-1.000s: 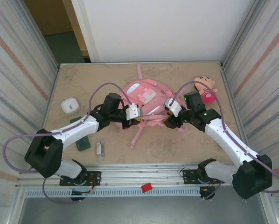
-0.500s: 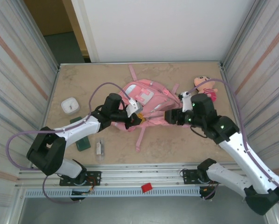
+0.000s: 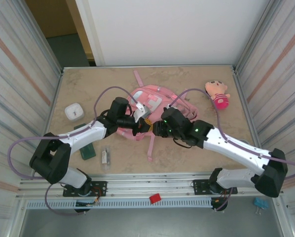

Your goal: Pack the student bag

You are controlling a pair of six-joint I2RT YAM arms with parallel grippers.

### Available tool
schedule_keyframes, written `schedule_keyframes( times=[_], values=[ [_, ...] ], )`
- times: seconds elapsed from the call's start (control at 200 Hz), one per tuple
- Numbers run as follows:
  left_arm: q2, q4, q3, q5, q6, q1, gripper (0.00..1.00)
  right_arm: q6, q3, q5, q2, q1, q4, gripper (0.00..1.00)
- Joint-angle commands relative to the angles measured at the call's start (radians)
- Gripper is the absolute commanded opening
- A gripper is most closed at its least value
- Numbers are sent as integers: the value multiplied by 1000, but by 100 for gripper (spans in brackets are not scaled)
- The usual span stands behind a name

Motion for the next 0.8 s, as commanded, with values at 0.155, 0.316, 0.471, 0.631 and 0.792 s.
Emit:
schedule_keyframes(
  times=[0.155,0.316,0.471,0.631,0.792],
  values=[
    [-27,1,18,137,-67,5,0,52,43,242,71,8,-40,45],
    [-31,13,17,153,-73,5,0,59,35,305,72,5,-53,37],
    [-32,11,13,140,-67,6,0,59,55,375,65,12,-125,28],
    [-21,3,23,139,-67,5,0,59,39,372,51,16,-110,19],
    [-23,0,28,137,-69,5,0,63,59,396,73,17,-152,21]
  ],
)
